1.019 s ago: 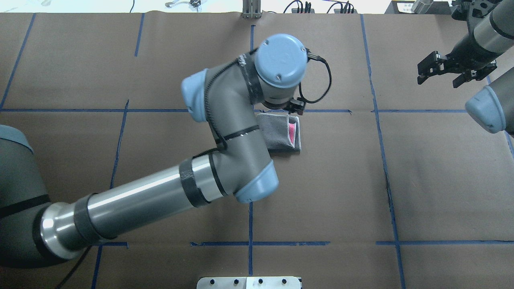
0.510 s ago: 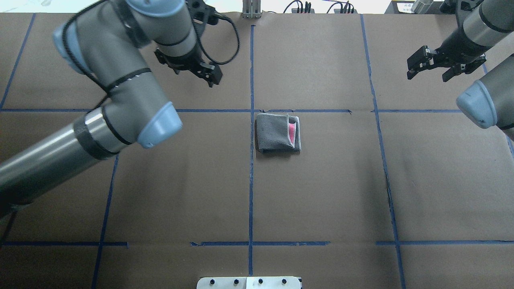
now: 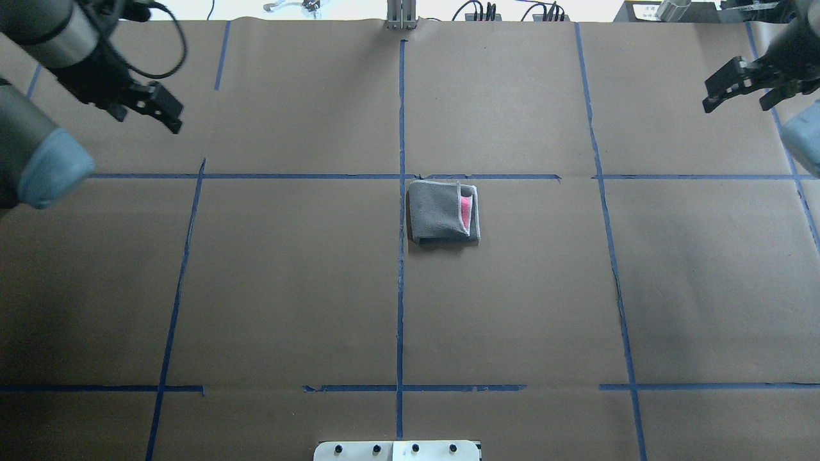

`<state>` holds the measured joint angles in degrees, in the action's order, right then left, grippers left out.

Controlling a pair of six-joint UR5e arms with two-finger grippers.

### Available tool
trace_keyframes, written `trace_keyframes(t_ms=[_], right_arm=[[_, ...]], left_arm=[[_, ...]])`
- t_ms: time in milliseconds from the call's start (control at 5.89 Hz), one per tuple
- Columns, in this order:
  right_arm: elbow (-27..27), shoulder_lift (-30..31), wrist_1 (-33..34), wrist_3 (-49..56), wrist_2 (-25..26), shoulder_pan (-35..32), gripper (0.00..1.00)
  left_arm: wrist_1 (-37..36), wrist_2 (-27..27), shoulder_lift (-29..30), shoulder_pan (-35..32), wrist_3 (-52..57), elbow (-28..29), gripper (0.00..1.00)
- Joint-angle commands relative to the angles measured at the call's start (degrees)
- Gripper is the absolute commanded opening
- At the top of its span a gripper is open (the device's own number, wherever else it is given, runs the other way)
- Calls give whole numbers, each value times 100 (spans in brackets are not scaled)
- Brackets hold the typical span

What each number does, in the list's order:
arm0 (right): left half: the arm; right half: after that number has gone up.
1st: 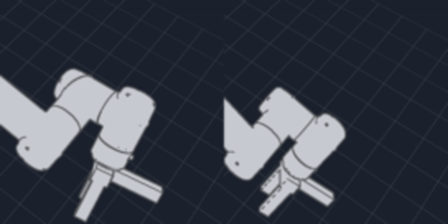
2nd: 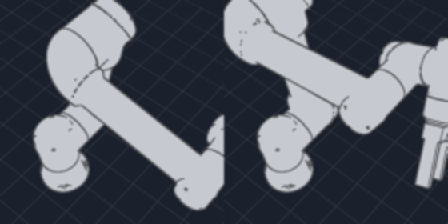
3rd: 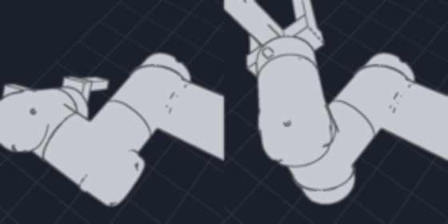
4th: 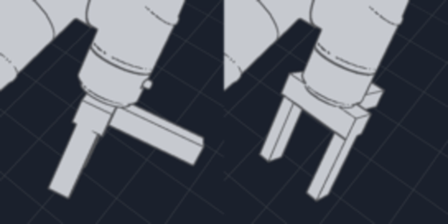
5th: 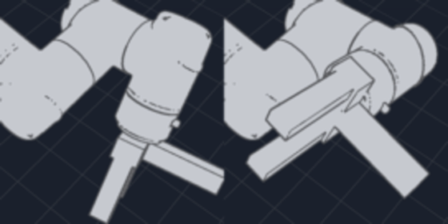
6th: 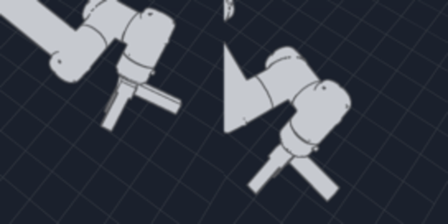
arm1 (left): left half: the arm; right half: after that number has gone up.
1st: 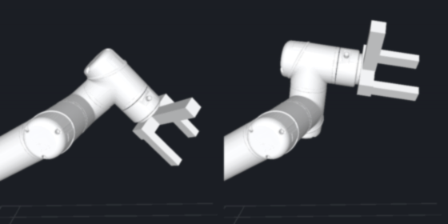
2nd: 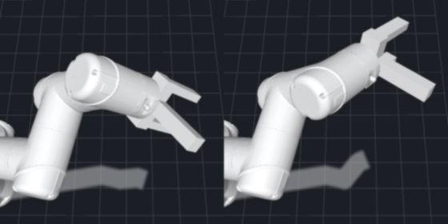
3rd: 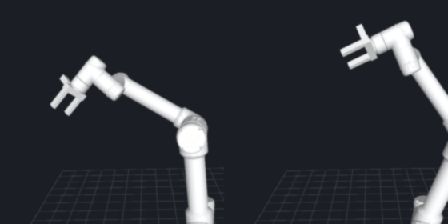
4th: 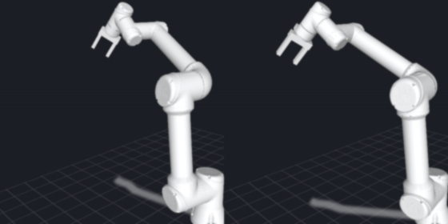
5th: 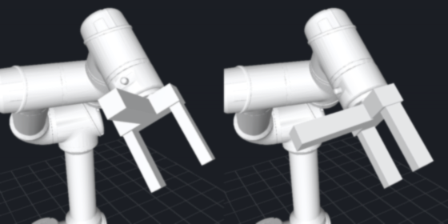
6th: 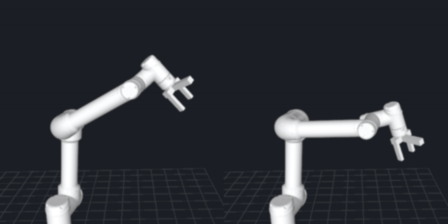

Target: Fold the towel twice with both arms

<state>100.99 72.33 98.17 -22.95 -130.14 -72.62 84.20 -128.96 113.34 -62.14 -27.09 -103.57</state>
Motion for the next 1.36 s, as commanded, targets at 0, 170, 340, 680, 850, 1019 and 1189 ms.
trace_keyframes(t_ms=[0, 170, 340, 680, 850, 1019, 1189], right_arm=[[35, 358, 587, 1201, -230, -706, 100], [-26, 604, 589, 1736, -231, -892, 100], [-157, 763, 571, 2011, -240, -1103, 100], [-307, 853, 527, 2119, -205, -1158, 100], [-308, 844, 527, 2102, -205, -1158, 100], [-308, 844, 519, 2041, -196, -1158, 100], [-308, 835, 518, 2032, -187, -1149, 100]], left_arm=[[0, -462, -1099, -787, 815, -365, 100], [-61, -455, -1399, -1139, 1593, -235, 100], [-114, -464, -1489, -1621, 2515, 227, 100], [-45, -481, -1499, -2379, 3854, 1456, 100], [-18, -473, -1490, -2591, 4260, 1950, 100], [-9, -472, -1551, -2706, 4282, 2077, 100], [-9, -464, -1708, -2812, 4543, 2095, 100]])
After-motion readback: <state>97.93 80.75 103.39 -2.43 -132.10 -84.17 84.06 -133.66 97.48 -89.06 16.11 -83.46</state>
